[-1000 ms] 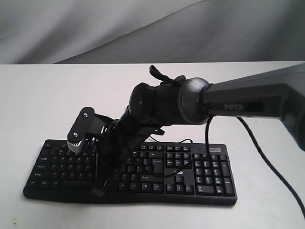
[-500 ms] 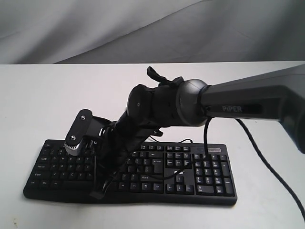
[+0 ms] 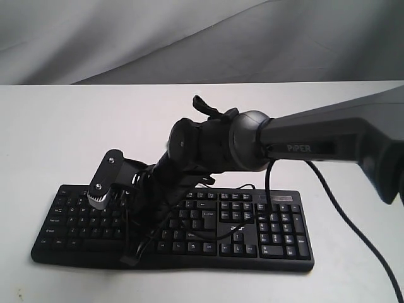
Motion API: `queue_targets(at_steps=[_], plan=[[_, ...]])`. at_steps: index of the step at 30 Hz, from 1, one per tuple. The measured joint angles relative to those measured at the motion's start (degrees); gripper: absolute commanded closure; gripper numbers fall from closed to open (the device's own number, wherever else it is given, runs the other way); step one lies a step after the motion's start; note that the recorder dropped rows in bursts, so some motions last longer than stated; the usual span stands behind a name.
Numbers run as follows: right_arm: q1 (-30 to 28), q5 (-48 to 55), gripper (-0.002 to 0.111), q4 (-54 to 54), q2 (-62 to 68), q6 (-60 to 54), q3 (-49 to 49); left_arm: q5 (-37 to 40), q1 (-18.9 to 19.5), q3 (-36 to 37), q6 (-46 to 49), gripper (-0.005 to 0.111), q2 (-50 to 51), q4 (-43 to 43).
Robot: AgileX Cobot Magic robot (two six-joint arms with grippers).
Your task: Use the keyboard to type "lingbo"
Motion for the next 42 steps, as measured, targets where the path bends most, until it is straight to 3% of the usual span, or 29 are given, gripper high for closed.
queue_targets(at_steps=[11, 42], plan=[[0.5, 2.6, 0.108, -0.7, 1.5, 0.2, -8.5, 0.0, 0.0, 0.0, 0.0, 0.106, 0.0, 0.0], [0.6, 1.3, 0.108, -1.6, 4.1, 1.2, -8.6, 0.0, 0.0, 0.0, 0.0, 0.106, 0.0, 0.0]])
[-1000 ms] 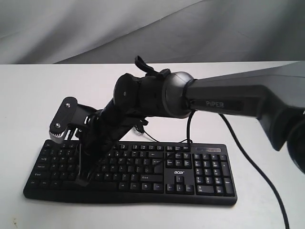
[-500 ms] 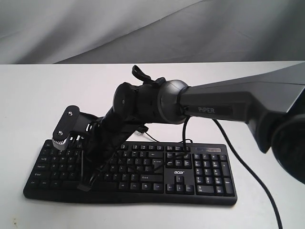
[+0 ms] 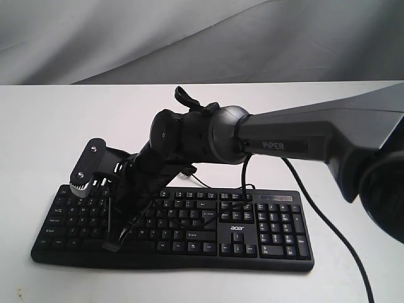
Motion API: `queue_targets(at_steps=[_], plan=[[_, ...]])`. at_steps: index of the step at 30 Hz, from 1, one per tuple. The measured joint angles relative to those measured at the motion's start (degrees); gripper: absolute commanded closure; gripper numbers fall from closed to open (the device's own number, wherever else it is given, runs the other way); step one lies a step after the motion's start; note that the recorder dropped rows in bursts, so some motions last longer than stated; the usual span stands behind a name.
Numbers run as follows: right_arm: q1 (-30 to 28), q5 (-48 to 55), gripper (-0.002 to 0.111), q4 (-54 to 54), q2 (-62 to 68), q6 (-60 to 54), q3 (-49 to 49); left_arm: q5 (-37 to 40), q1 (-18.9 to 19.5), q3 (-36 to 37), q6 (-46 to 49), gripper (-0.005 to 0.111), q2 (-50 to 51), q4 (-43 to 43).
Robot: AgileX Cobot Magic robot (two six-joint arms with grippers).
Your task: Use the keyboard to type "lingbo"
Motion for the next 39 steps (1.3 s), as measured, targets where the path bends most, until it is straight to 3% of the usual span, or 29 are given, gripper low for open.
queue_targets(at_steps=[39], plan=[[0.0, 6.8, 0.108, -2.5, -2.0, 3.1, 0.0, 0.0, 0.0, 0.0, 0.0, 0.106, 0.0, 0.0]])
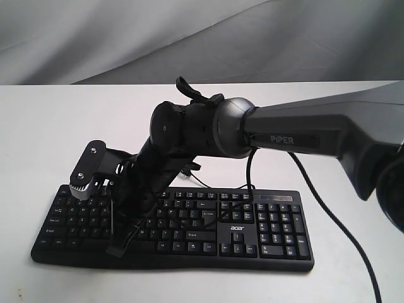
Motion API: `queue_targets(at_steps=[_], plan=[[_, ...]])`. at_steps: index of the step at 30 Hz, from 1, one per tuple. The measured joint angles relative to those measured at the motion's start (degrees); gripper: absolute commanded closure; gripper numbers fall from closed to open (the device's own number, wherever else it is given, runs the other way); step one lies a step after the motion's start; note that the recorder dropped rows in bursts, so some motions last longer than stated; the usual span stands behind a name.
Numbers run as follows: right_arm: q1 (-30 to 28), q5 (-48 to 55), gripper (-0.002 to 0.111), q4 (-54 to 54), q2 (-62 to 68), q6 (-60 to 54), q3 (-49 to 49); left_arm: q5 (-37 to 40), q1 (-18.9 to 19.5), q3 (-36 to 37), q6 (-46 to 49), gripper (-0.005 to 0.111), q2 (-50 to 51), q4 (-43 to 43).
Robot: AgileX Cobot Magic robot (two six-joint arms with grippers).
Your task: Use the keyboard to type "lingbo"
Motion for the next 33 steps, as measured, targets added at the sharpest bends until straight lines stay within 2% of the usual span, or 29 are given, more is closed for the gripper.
queue_targets(at_steps=[33], plan=[[0.0, -1.5, 0.108, 0.6, 2.0, -0.1, 0.4, 0.0, 0.0, 0.0, 0.0, 0.106, 0.0, 0.0]])
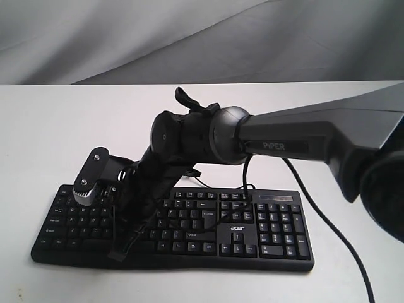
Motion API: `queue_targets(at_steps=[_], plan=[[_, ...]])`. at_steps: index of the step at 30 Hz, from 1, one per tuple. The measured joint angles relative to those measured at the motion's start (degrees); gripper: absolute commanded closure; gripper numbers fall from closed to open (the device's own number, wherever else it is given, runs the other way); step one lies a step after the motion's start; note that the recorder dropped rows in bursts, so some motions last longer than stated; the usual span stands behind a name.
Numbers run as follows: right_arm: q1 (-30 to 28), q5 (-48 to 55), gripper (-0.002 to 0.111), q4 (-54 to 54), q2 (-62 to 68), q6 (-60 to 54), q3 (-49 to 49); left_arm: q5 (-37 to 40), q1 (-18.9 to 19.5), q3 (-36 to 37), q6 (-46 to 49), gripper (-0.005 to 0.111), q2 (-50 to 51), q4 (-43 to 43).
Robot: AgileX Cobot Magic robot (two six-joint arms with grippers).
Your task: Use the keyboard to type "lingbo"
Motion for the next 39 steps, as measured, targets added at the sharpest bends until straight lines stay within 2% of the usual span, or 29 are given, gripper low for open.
queue_targets(at_steps=[5, 10, 16, 39], plan=[[-0.2, 0.9, 0.108, -6.5, -4.0, 3.5, 0.0, 0.0, 0.0, 0.0, 0.0, 0.106, 0.0, 0.0], [-3.7, 2.8, 0.108, -9.5, -6.0, 6.3, 2.2, 0.0, 0.0, 0.0, 0.0, 0.106, 0.0, 0.0], [-5.7, 0.2, 0.108, -9.4, -6.9, 6.0, 6.4, 0.0, 0.0, 0.0, 0.0, 0.106, 0.0, 0.0], [-5.7, -1.2, 0.108, -6.8, -6.2, 4.4, 6.7, 0.0, 0.0, 0.0, 0.0, 0.106, 0.0, 0.0]])
